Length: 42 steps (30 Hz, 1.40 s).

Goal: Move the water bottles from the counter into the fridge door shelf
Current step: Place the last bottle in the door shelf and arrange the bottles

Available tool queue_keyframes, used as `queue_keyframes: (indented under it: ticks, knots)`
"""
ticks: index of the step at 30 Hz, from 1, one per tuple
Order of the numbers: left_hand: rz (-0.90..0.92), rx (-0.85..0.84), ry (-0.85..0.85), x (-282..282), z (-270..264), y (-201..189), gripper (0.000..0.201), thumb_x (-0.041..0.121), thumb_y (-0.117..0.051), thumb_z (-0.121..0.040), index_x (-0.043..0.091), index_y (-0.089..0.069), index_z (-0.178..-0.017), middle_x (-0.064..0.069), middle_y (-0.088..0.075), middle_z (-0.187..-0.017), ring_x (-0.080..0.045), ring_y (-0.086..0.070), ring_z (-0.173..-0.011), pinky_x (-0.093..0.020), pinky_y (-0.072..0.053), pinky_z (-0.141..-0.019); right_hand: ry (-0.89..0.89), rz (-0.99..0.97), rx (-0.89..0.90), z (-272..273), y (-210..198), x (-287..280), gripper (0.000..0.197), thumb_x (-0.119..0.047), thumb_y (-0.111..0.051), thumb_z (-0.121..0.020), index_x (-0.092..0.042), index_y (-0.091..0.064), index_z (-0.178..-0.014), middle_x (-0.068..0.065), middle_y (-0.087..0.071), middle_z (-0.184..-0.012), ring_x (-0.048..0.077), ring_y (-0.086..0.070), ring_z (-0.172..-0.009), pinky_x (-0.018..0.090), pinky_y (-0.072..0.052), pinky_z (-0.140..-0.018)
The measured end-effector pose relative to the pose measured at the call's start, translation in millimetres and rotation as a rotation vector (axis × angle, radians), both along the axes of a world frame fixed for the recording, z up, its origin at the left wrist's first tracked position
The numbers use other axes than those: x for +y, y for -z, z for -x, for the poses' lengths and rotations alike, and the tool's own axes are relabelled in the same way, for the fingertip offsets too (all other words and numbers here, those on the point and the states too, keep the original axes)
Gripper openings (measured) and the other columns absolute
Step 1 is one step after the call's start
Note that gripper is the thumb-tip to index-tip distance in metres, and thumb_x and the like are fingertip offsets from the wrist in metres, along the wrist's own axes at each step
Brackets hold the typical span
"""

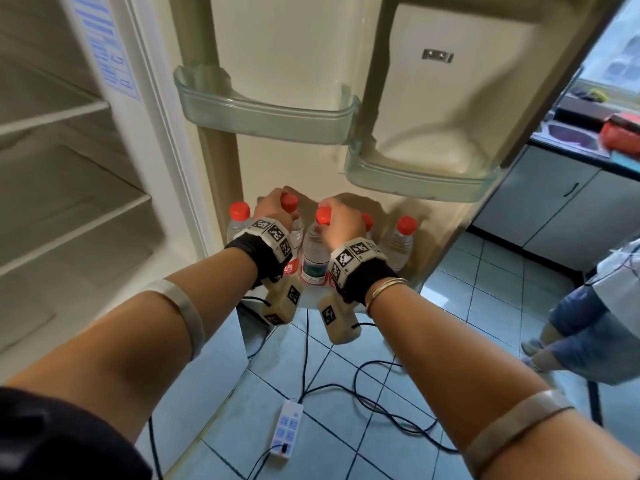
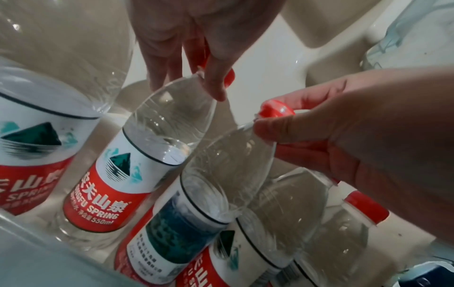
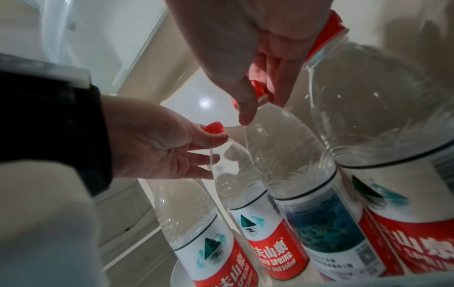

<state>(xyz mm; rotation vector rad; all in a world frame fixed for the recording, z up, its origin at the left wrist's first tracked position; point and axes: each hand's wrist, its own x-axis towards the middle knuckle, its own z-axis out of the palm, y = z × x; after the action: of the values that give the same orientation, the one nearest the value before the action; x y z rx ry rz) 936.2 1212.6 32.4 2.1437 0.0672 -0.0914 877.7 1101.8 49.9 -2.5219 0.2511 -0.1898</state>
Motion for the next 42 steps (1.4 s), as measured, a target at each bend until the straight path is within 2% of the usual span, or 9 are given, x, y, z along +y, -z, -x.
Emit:
queue_keyframes:
  ticks: [3,6,13,17,22,27,35,37,42]
  knots:
    - [-0.022,-0.004,0.032,5,0,-2,0.038,0.003,-0.054,-0.088,0.008,-0.049,-0.126,-0.01,-0.057,-0.114,-0.019,-0.054,-0.094,-0.016,-0.039,-0.076,0.008,0.001,0.0,0,-2,0,0.042,0.003,-0.047,-0.087,-0.013,-0.053,-0.125,0.01,-0.065,-0.117,0.027,-0.058,-0.111,0.029,-0.044,-0.089]
    - [-0.062,-0.011,0.069,9,3,-4,0.042,0.003,-0.062,-0.083,0.007,-0.051,-0.123,-0.014,-0.057,-0.125,-0.03,-0.054,-0.114,-0.027,-0.038,-0.095,0.012,-0.002,-0.007,-2,-3,-1,0.042,0.005,-0.046,-0.087,-0.012,-0.052,-0.125,0.01,-0.065,-0.116,0.027,-0.058,-0.112,0.03,-0.044,-0.09]
    - [-0.08,-0.011,0.121,9,8,-5,0.044,0.002,-0.063,-0.082,0.012,-0.053,-0.123,-0.016,-0.056,-0.125,-0.032,-0.053,-0.115,-0.037,-0.04,-0.101,-0.015,0.055,0.011,-8,1,-2,0.046,0.004,-0.049,-0.088,-0.013,-0.048,-0.131,0.011,-0.06,-0.126,0.027,-0.055,-0.117,0.032,-0.043,-0.097]
    - [-0.051,-0.021,0.114,12,5,-4,0.043,-0.004,-0.061,-0.082,0.011,-0.055,-0.121,-0.014,-0.058,-0.125,-0.029,-0.055,-0.114,-0.026,-0.039,-0.09,-0.04,0.1,0.017,-10,2,-6,0.047,0.003,-0.047,-0.09,-0.013,-0.046,-0.134,0.012,-0.058,-0.129,0.027,-0.052,-0.122,0.032,-0.04,-0.1]
    - [-0.022,-0.037,0.131,12,5,-3,0.043,-0.005,-0.064,-0.078,0.015,-0.058,-0.116,-0.012,-0.06,-0.123,-0.029,-0.054,-0.115,-0.036,-0.043,-0.1,-0.032,0.089,0.014,-12,6,-8,0.047,0.001,-0.048,-0.091,-0.014,-0.044,-0.136,0.01,-0.056,-0.131,0.023,-0.056,-0.116,0.025,-0.04,-0.093]
    - [-0.012,-0.046,0.177,18,8,-8,0.052,-0.007,-0.069,-0.072,0.016,-0.058,-0.117,-0.009,-0.06,-0.125,-0.024,-0.055,-0.118,-0.031,-0.043,-0.102,-0.022,0.083,0.025,-18,8,-5,0.049,-0.009,-0.055,-0.089,-0.014,-0.044,-0.136,0.012,-0.055,-0.133,0.029,-0.048,-0.125,0.033,-0.036,-0.103]
    - [0.083,-0.332,0.032,50,24,-22,0.034,-0.007,-0.065,-0.076,0.014,-0.062,-0.103,-0.008,-0.066,-0.115,-0.024,-0.063,-0.105,-0.029,-0.048,-0.098,0.003,0.035,-0.04,-19,12,2,0.045,-0.008,-0.057,-0.089,-0.012,-0.047,-0.132,0.012,-0.053,-0.133,0.028,-0.049,-0.124,0.033,-0.039,-0.102]
    - [0.018,-0.285,-0.01,59,25,-21,0.041,-0.002,-0.069,-0.075,0.013,-0.06,-0.111,-0.005,-0.064,-0.12,-0.02,-0.061,-0.091,-0.026,-0.049,-0.088,0.009,0.02,-0.061,-18,13,5,0.043,-0.006,-0.056,-0.088,-0.012,-0.048,-0.131,0.012,-0.054,-0.13,0.027,-0.051,-0.121,0.033,-0.04,-0.099]
    - [-0.063,-0.105,-0.027,72,23,-3,0.05,0.006,-0.072,-0.074,0.015,-0.056,-0.121,-0.011,-0.063,-0.12,-0.026,-0.058,-0.111,-0.029,-0.043,-0.095,0.015,0.013,-0.083,-17,15,6,0.04,-0.004,-0.054,-0.089,-0.012,-0.05,-0.128,0.013,-0.054,-0.128,0.029,-0.054,-0.117,0.033,-0.043,-0.096]
